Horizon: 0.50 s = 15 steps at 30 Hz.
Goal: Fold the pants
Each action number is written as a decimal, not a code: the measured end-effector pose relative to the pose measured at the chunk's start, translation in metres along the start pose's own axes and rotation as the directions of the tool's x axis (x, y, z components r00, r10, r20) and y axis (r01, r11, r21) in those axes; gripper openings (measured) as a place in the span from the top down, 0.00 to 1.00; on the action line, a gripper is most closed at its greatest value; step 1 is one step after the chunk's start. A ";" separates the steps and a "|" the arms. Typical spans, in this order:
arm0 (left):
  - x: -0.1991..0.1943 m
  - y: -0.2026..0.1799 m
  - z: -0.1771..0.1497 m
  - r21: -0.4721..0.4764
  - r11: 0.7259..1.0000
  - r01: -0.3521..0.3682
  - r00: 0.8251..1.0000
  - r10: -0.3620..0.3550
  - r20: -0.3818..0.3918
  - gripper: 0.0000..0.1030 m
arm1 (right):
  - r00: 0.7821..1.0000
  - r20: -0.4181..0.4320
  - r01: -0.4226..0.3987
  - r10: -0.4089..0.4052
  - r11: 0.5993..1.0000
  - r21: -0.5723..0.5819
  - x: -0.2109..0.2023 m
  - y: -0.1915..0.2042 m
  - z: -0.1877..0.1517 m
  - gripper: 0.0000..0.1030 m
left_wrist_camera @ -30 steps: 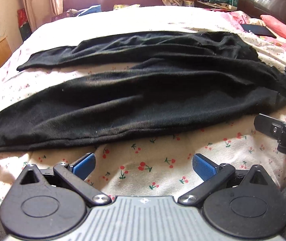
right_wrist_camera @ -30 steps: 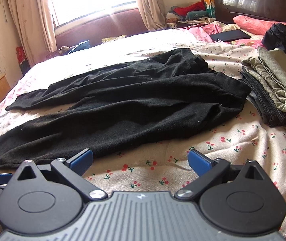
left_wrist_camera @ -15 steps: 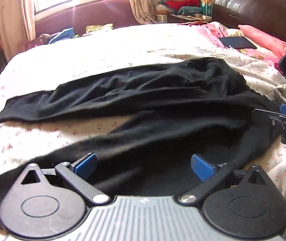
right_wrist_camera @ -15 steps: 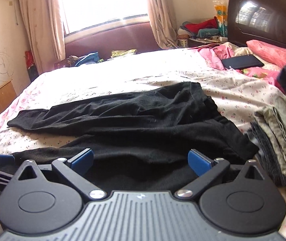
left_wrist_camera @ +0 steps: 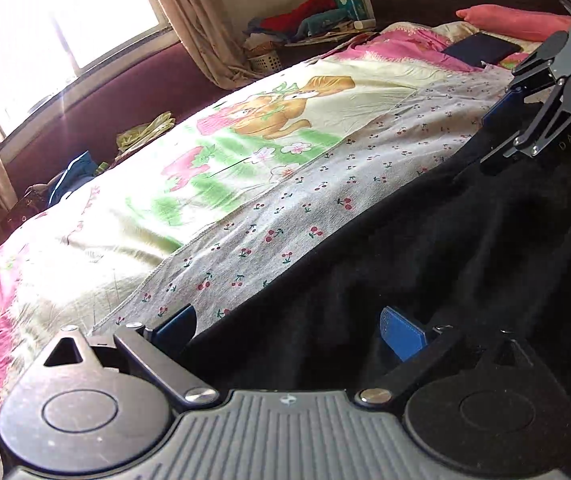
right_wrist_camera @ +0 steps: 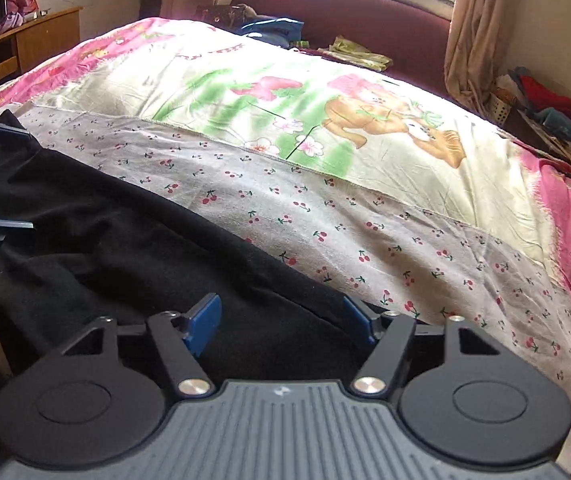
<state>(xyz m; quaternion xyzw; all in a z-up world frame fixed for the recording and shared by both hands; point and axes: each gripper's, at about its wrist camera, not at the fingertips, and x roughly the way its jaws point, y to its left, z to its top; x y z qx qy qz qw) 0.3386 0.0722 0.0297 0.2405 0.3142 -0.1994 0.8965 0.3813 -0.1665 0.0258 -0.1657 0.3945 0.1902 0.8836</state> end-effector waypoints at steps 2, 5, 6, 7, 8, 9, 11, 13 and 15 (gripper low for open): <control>0.012 0.011 0.003 0.035 0.998 0.049 0.999 -0.049 -0.013 0.00 | 0.999 -0.031 -0.025 0.023 0.998 -0.056 0.012 0.002 0.009 0.37; 0.027 0.026 0.012 0.073 0.992 0.105 0.994 -0.104 -0.020 0.00 | 0.995 -0.097 -0.046 0.028 0.982 -0.181 0.031 0.010 0.024 0.36; 0.032 0.033 0.014 0.072 0.989 0.133 0.991 -0.131 -0.030 0.00 | 0.993 -0.110 -0.053 0.032 0.980 -0.192 0.036 0.011 0.027 0.36; 0.038 0.041 0.016 0.066 0.985 0.159 0.987 -0.156 -0.043 0.00 | 0.990 -0.134 -0.066 0.039 0.976 -0.206 0.044 0.011 0.032 0.36; 0.044 0.046 0.017 0.061 0.983 0.175 0.984 -0.172 -0.054 0.00 | 0.987 -0.157 -0.077 0.042 0.972 -0.224 0.053 0.012 0.035 0.35; 0.050 0.050 0.016 0.059 0.979 0.193 0.980 -0.190 -0.062 0.00 | 0.983 -0.180 -0.090 0.047 0.968 -0.236 0.061 0.013 0.037 0.34; 0.065 0.054 0.010 0.058 0.973 0.224 0.970 -0.217 -0.110 0.00 | 0.974 -0.220 -0.107 0.051 0.963 -0.247 0.077 0.014 0.037 0.33; 0.084 0.052 0.001 0.081 0.967 0.243 0.958 -0.226 -0.174 0.00 | 0.972 -0.229 -0.102 0.044 0.964 -0.244 0.090 0.014 0.036 0.29; 0.098 0.050 -0.007 0.080 0.963 0.257 0.949 -0.236 -0.207 0.00 | 0.972 -0.228 -0.102 0.050 0.969 -0.223 0.096 0.011 0.034 0.29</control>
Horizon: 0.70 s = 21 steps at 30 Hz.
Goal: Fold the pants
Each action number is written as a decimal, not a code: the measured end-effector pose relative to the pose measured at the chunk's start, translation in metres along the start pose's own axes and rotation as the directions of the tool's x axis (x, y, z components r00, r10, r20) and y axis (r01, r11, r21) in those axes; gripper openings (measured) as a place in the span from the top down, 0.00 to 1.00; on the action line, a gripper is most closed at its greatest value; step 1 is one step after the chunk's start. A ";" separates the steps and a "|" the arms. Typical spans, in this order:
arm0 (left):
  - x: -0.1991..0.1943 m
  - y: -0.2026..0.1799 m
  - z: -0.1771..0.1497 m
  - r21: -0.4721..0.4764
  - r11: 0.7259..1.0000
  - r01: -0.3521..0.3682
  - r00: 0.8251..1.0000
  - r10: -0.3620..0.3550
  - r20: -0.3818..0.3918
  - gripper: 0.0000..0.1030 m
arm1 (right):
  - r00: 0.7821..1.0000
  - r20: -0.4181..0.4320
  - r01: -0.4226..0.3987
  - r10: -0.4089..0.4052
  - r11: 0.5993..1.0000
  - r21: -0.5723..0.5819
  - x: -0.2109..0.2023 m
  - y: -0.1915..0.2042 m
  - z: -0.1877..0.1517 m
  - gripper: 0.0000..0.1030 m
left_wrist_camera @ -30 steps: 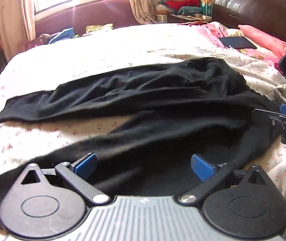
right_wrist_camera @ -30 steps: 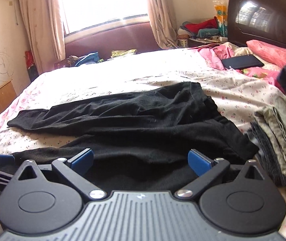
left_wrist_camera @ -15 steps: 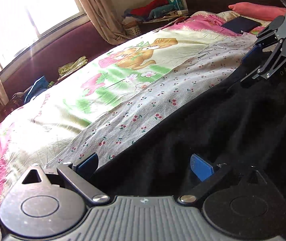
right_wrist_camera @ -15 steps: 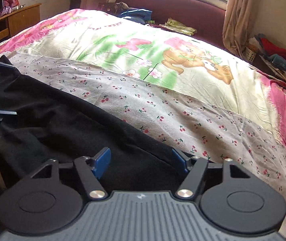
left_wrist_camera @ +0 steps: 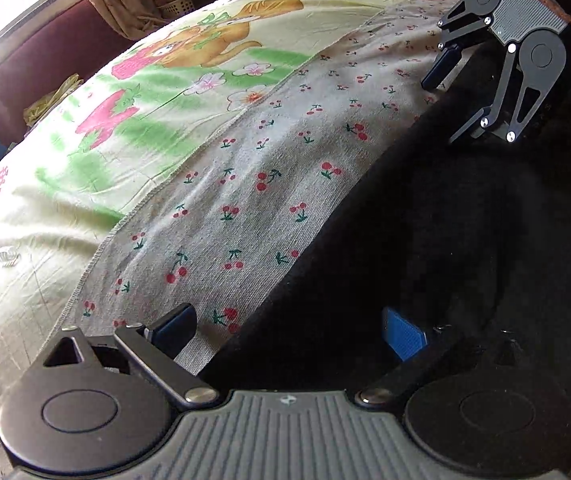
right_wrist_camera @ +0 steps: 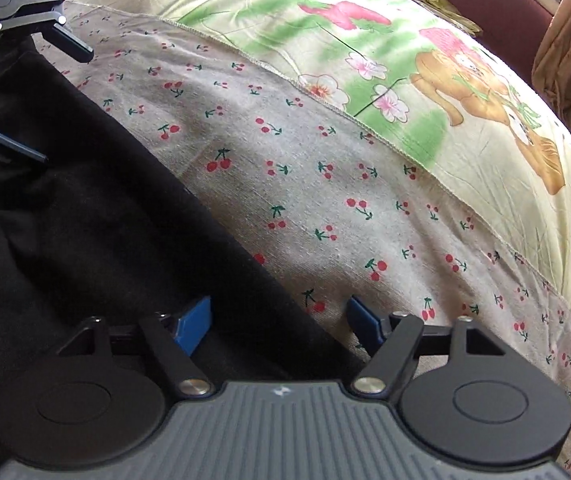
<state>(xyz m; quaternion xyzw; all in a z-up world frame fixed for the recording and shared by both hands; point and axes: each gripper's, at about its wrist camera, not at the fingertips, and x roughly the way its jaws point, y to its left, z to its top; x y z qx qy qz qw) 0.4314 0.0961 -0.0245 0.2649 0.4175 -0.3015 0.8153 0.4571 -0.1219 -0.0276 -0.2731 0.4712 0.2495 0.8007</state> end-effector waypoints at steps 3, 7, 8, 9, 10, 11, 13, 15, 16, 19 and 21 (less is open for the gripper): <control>0.005 0.004 -0.005 -0.075 0.996 0.043 0.999 -0.042 0.012 0.00 | 0.999 0.022 -0.030 0.029 0.998 0.062 0.000 0.001 -0.008 0.51; -0.008 0.005 -0.005 -0.114 0.990 0.082 0.997 -0.079 0.025 0.47 | 0.999 0.041 0.015 -0.018 0.998 0.059 -0.016 0.017 -0.014 0.93; -0.012 0.001 -0.004 -0.100 0.992 0.075 0.997 -0.074 0.019 0.55 | 0.998 0.046 0.039 -0.041 0.998 0.043 -0.021 0.023 -0.014 0.96; -0.016 -0.002 -0.004 -0.093 0.993 0.070 0.998 -0.070 0.007 0.72 | 0.997 0.056 0.058 -0.060 0.998 0.034 -0.028 0.027 -0.015 0.97; -0.020 -0.006 -0.004 -0.086 0.995 0.058 0.998 -0.058 -0.001 0.79 | 0.995 0.071 0.074 -0.076 0.997 0.037 -0.036 0.030 -0.016 0.97; -0.027 -0.011 -0.005 -0.073 0.997 0.038 0.999 -0.038 0.002 0.80 | 0.992 0.098 0.078 -0.083 0.996 0.048 -0.049 0.033 -0.018 0.97; -0.048 -0.023 -0.010 -0.059 0.998 0.015 1.000 -0.013 0.025 0.81 | 0.984 0.156 0.074 -0.084 0.995 0.068 -0.081 0.041 -0.026 0.98; -0.076 -0.038 -0.023 -0.070 0.997 0.017 0.998 -0.013 0.066 0.81 | 0.977 0.201 0.064 -0.076 0.996 0.069 -0.114 0.053 -0.041 0.98; -0.093 -0.047 -0.031 -0.078 0.997 0.017 0.996 -0.010 0.087 0.81 | 0.973 0.220 0.058 -0.072 0.996 0.065 -0.132 0.061 -0.052 0.98; -0.144 -0.083 -0.061 -0.095 0.995 0.015 0.991 -0.002 0.133 0.81 | 0.964 0.264 0.028 -0.044 0.998 0.061 -0.181 0.098 -0.091 0.98; -0.176 -0.117 -0.089 -0.099 0.995 0.025 0.989 -0.010 0.150 0.81 | 0.957 0.289 0.009 -0.029 0.998 0.070 -0.210 0.132 -0.122 0.98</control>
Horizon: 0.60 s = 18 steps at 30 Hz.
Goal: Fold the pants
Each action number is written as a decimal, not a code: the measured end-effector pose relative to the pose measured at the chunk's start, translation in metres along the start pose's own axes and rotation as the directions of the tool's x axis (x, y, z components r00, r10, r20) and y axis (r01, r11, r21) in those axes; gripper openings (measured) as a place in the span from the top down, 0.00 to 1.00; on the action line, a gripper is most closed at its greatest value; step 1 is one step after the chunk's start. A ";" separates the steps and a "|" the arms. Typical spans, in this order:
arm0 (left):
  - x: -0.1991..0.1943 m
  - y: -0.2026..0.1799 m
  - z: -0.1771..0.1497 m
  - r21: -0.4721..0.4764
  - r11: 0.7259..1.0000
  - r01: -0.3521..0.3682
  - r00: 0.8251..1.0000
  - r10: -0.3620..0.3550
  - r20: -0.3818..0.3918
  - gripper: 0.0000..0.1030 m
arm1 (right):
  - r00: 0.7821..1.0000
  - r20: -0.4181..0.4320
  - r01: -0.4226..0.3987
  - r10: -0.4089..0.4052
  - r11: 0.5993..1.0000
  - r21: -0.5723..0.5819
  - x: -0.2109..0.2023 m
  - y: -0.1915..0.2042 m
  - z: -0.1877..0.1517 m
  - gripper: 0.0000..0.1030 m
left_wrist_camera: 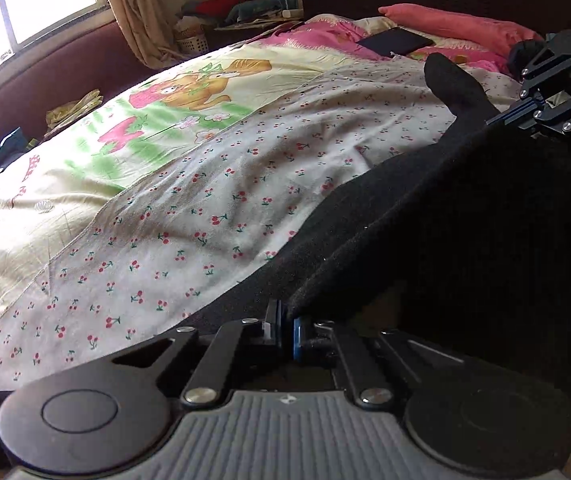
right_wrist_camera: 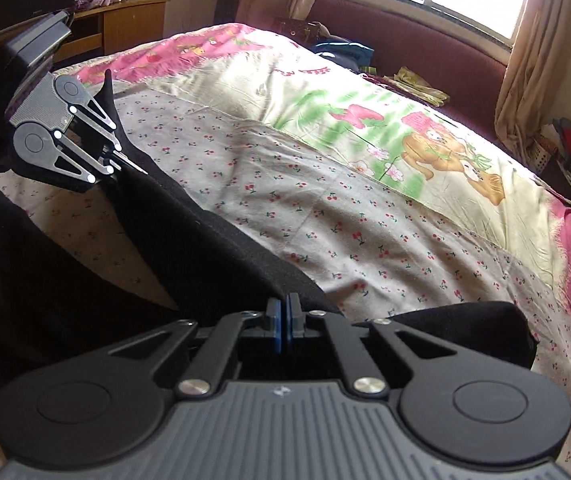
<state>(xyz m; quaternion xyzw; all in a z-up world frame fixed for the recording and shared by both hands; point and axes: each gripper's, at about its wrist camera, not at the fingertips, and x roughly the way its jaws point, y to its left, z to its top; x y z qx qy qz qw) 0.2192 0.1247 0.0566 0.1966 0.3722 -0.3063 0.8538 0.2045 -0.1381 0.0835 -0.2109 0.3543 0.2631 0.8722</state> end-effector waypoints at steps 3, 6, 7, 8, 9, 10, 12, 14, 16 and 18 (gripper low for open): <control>-0.039 -0.050 -0.044 -0.024 1.000 0.020 1.000 -0.020 -0.001 0.81 | 1.000 0.005 -0.020 0.019 0.999 0.044 -0.038 0.046 -0.043 0.98; -0.055 -0.091 -0.084 -0.067 0.996 0.052 0.998 -0.054 -0.030 0.81 | 0.999 -0.039 -0.031 0.038 0.986 0.165 -0.051 0.078 -0.092 0.98; -0.056 -0.103 -0.094 -0.063 0.997 0.038 0.998 -0.041 -0.040 0.80 | 0.998 -0.057 -0.027 0.039 0.978 0.205 -0.048 0.084 -0.104 0.96; -0.057 -0.113 -0.101 -0.052 0.999 0.015 0.999 -0.017 -0.044 0.79 | 0.996 -0.080 -0.010 0.030 0.972 0.233 -0.042 0.090 -0.119 0.93; -0.057 -0.120 -0.106 -0.048 0.999 -0.012 0.999 0.009 -0.050 0.78 | 0.995 -0.097 0.010 0.014 0.968 0.250 -0.036 0.094 -0.129 0.92; -0.057 -0.124 -0.108 -0.049 0.998 -0.030 0.998 0.027 -0.052 0.78 | 0.995 -0.102 0.036 -0.010 0.964 0.262 -0.035 0.098 -0.139 0.92; -0.059 -0.127 -0.106 -0.045 0.998 -0.054 0.998 0.052 -0.045 0.77 | 0.995 -0.081 0.074 -0.050 0.942 0.327 -0.046 0.098 -0.147 0.88; -0.064 -0.131 -0.102 -0.030 0.998 -0.055 0.998 0.054 -0.037 0.76 | 0.996 -0.043 0.090 -0.079 0.907 0.411 -0.064 0.090 -0.150 0.79; -0.065 -0.136 -0.102 -0.006 0.998 -0.058 0.998 0.058 -0.026 0.76 | 0.990 0.003 0.119 -0.139 0.861 0.495 -0.086 0.074 -0.158 0.67; -0.062 -0.138 -0.104 -0.002 0.998 -0.058 0.998 0.058 -0.030 0.75 | 0.980 0.026 0.141 -0.199 0.775 0.616 -0.101 0.053 -0.171 0.59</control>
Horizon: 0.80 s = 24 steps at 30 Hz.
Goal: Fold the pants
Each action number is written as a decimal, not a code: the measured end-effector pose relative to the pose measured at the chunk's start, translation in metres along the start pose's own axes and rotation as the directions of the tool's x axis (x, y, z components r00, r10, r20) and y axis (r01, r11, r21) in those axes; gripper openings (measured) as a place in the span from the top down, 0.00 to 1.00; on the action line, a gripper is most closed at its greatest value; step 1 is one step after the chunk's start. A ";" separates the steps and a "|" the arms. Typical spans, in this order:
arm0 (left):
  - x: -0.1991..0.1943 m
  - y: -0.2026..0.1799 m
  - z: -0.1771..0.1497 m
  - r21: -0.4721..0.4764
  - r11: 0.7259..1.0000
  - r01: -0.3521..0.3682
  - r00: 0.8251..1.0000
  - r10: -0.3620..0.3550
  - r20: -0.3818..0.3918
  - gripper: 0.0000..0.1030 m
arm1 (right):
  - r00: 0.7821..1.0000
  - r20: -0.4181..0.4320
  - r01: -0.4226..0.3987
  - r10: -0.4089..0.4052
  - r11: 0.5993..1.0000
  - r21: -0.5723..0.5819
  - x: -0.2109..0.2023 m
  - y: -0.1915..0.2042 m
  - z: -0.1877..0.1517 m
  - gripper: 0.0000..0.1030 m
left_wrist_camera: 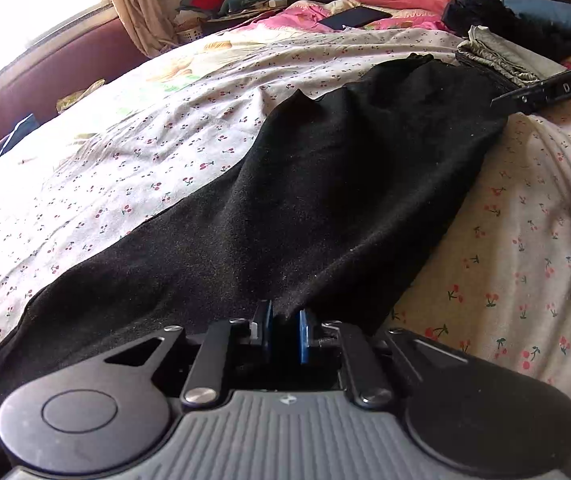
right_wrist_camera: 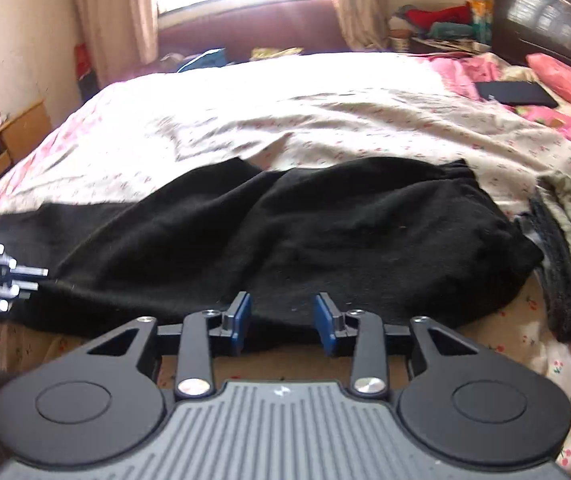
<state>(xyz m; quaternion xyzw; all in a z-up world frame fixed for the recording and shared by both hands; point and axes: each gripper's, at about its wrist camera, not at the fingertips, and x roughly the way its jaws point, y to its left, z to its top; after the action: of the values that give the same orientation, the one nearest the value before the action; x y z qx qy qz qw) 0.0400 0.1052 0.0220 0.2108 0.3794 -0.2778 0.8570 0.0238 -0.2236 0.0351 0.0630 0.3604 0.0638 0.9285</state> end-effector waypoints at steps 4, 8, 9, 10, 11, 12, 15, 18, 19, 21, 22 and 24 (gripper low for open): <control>0.008 -0.010 -0.002 0.027 1.000 -0.016 1.000 0.016 0.000 0.72 | 0.993 0.044 0.098 -0.112 0.962 0.254 -0.001 -0.054 -0.003 0.58; 0.016 -0.023 0.007 0.077 0.997 -0.019 1.000 0.018 0.020 0.72 | 0.981 0.091 0.117 -0.172 0.896 0.428 0.007 -0.093 -0.003 0.56; 0.017 -0.026 0.009 0.086 0.996 -0.015 1.000 0.013 0.025 0.71 | 0.982 0.102 0.094 -0.156 0.888 0.451 0.012 -0.098 -0.001 0.56; 0.020 -0.029 0.011 0.092 0.996 -0.010 1.000 0.007 0.029 0.69 | 0.983 0.113 0.079 -0.148 0.882 0.464 0.014 -0.101 -0.003 0.53; 0.022 -0.031 0.014 0.096 0.995 -0.007 1.000 0.004 0.031 0.68 | 0.983 0.118 0.068 -0.140 0.880 0.471 0.018 -0.103 -0.001 0.50; 0.026 -0.034 0.017 0.100 0.995 -0.004 1.000 0.001 0.030 0.67 | 0.985 0.112 0.061 -0.130 0.875 0.481 0.023 -0.104 -0.001 0.48; 0.030 -0.043 0.024 0.112 0.994 -0.008 0.999 0.003 0.041 0.67 | 0.991 0.065 0.065 -0.119 0.837 0.543 0.033 -0.111 -0.005 0.48; 0.024 -0.047 0.029 0.107 0.994 0.011 0.997 -0.019 0.077 0.67 | 0.990 0.082 0.047 -0.118 0.804 0.592 0.013 -0.115 -0.018 0.48; 0.023 -0.049 0.029 0.113 0.994 0.012 0.996 -0.022 0.088 0.66 | 0.988 0.084 0.055 -0.129 0.803 0.594 0.006 -0.114 -0.023 0.45; 0.026 -0.054 0.031 0.135 0.991 -0.002 0.994 -0.012 0.108 0.66 | 0.989 0.063 0.069 -0.131 0.805 0.590 0.004 -0.116 -0.027 0.44; 0.027 -0.056 0.033 0.139 0.990 -0.006 0.994 -0.009 0.109 0.66 | 0.991 0.058 0.066 -0.124 0.803 0.592 0.007 -0.117 -0.028 0.44; 0.028 -0.062 0.035 0.147 0.989 -0.011 0.993 -0.007 0.119 0.66 | 0.992 0.052 0.054 -0.111 0.777 0.627 0.015 -0.120 -0.028 0.44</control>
<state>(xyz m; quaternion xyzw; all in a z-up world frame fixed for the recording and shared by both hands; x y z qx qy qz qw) 0.0353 0.0293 0.0133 0.2569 0.3058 -0.3164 0.8605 0.0245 -0.3370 -0.0153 0.3532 0.3231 -0.1026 0.8719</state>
